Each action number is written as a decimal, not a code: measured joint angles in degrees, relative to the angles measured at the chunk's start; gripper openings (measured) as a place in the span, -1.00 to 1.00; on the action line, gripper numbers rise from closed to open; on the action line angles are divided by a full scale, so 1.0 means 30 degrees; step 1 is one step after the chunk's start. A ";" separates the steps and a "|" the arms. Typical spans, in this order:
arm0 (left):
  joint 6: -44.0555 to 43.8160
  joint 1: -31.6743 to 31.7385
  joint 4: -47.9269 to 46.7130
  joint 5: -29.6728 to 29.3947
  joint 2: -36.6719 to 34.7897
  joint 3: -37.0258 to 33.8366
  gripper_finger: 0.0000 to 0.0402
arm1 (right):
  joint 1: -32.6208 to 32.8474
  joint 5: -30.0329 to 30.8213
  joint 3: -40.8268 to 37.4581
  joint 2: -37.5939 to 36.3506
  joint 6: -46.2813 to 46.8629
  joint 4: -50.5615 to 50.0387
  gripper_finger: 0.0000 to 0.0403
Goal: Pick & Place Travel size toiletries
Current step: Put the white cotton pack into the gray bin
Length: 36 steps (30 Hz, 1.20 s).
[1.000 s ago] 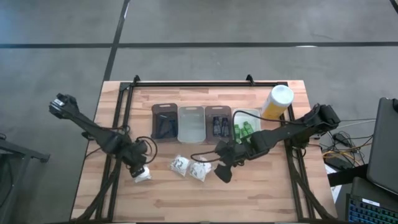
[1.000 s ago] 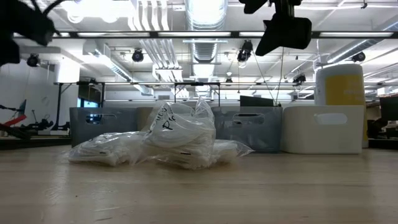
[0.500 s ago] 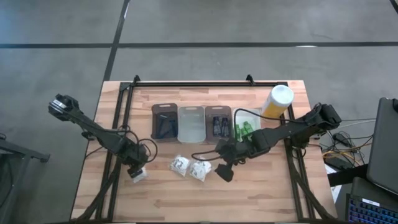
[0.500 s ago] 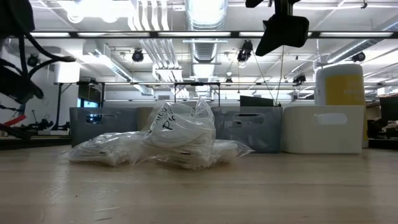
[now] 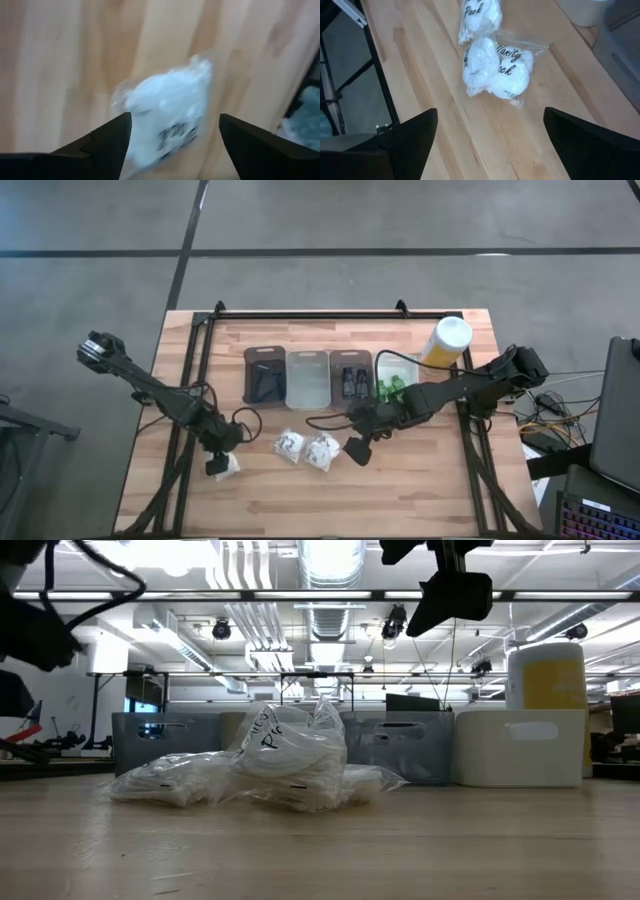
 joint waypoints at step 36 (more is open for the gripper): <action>-0.0531 -0.0376 0.1741 0.1889 -0.3130 -0.4167 0.52 | -0.0923 0.0081 -0.0121 0.0016 0.1088 0.0110 0.81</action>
